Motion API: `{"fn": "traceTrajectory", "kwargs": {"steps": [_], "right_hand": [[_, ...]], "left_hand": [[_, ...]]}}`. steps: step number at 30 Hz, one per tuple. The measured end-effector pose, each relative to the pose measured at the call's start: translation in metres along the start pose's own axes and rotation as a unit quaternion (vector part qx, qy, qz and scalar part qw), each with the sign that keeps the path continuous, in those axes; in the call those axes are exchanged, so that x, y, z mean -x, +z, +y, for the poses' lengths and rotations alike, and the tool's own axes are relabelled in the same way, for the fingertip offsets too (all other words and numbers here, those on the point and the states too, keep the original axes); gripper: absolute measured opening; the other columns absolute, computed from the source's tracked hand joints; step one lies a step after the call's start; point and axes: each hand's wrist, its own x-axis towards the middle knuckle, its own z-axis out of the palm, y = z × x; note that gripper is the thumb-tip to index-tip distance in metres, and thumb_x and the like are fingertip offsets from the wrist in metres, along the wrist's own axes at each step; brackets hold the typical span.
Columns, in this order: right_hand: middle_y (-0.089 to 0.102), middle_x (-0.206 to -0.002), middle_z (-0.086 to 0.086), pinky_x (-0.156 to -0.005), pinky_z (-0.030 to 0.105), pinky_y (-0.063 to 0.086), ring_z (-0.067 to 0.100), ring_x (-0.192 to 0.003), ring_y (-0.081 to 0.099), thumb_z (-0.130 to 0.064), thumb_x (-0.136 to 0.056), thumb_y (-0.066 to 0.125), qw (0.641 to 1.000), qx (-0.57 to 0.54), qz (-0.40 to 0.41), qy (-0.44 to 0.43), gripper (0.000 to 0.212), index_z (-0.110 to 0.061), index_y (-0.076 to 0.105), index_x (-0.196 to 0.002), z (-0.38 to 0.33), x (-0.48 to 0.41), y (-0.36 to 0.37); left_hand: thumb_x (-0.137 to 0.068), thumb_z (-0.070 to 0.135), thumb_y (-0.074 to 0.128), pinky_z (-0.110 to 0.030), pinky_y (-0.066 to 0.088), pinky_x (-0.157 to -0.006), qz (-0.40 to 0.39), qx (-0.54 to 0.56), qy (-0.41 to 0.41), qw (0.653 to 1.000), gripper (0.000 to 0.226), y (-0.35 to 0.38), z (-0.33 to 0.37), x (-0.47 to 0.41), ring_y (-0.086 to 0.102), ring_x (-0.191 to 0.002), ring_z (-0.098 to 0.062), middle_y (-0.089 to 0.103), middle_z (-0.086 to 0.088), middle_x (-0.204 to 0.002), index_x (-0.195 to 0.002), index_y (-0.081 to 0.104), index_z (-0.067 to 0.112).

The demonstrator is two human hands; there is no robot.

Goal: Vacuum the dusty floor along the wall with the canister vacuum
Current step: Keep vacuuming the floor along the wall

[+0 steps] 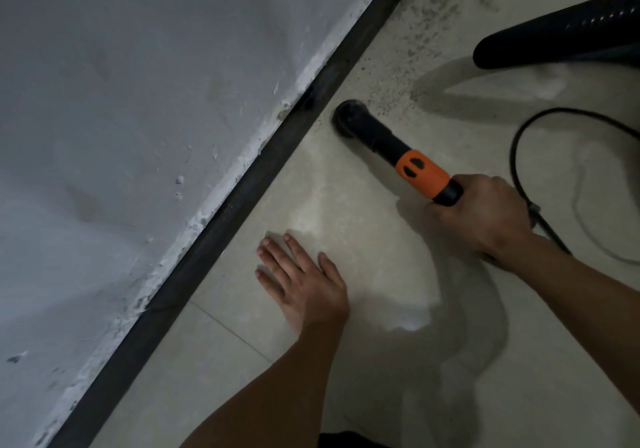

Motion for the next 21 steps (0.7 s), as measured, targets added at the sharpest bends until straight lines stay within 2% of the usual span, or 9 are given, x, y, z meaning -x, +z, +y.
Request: {"fn": "traceTrajectory", "kwargs": {"steps": [6,10,13,16,19,21], "right_hand": [[0.051,-0.057,-0.010,-0.048,0.019,0.025,0.005,-0.050,0.044,-0.051,-0.069,0.068,0.998,0.023,-0.046,-0.040,0.028,-0.031,0.049,-0.062,-0.012,-0.011,0.006],[0.052,-0.058,-0.007,-0.049,0.024,0.030,0.012,-0.051,0.047,-0.047,-0.069,0.070,1.000,0.005,-0.012,-0.011,0.024,-0.025,0.059,-0.070,-0.019,-0.015,0.004],[0.047,-0.060,-0.007,-0.058,0.027,0.034,0.021,-0.057,0.045,-0.053,-0.068,0.066,0.998,0.034,-0.045,-0.034,0.027,-0.029,0.058,-0.077,-0.024,0.010,0.011],[0.047,-0.057,-0.009,-0.051,0.025,0.031,0.019,-0.054,0.048,-0.057,-0.068,0.062,0.997,0.029,-0.063,-0.044,0.030,-0.030,0.047,-0.066,-0.006,0.046,0.012],[0.046,-0.056,-0.008,-0.050,0.025,0.030,0.022,-0.055,0.055,-0.061,-0.068,0.059,0.999,0.016,-0.043,0.001,0.035,-0.030,0.043,-0.062,0.029,0.080,0.004],[0.041,-0.053,-0.010,-0.047,0.024,0.024,0.015,-0.048,0.044,-0.065,-0.066,0.052,0.999,0.036,-0.029,0.026,0.038,-0.029,0.043,-0.063,0.053,0.105,-0.002]], "left_hand": [[-0.099,0.043,0.015,-0.055,0.007,-0.118,-0.007,0.002,-0.001,1.000,0.067,-0.001,0.001,-0.001,0.000,-0.147,-0.037,0.004,-0.023,-0.158,-0.153,0.010,0.004],[-0.099,0.044,0.012,-0.055,0.007,-0.118,-0.019,-0.009,-0.003,1.000,0.067,-0.002,0.001,-0.001,-0.001,-0.147,-0.037,0.002,-0.023,-0.159,-0.153,0.008,0.004],[-0.098,0.044,0.012,-0.054,0.003,-0.119,-0.025,-0.011,0.000,1.000,0.067,-0.004,0.000,-0.001,-0.002,-0.147,-0.036,0.002,-0.023,-0.158,-0.153,0.008,0.005],[-0.097,0.045,0.010,-0.052,-0.004,-0.118,-0.035,-0.013,0.001,0.999,0.068,-0.006,0.001,-0.001,-0.007,-0.147,-0.034,-0.002,-0.022,-0.159,-0.153,0.006,0.007],[-0.095,0.045,0.008,-0.051,-0.008,-0.118,-0.046,-0.012,0.000,0.999,0.069,-0.009,0.002,0.000,-0.008,-0.147,-0.035,-0.003,-0.022,-0.159,-0.153,0.006,0.008],[-0.096,0.042,0.013,-0.053,-0.005,-0.118,-0.046,-0.006,0.007,0.999,0.066,-0.012,0.002,0.001,-0.006,-0.147,-0.037,-0.001,-0.023,-0.159,-0.153,0.010,0.008]]}}
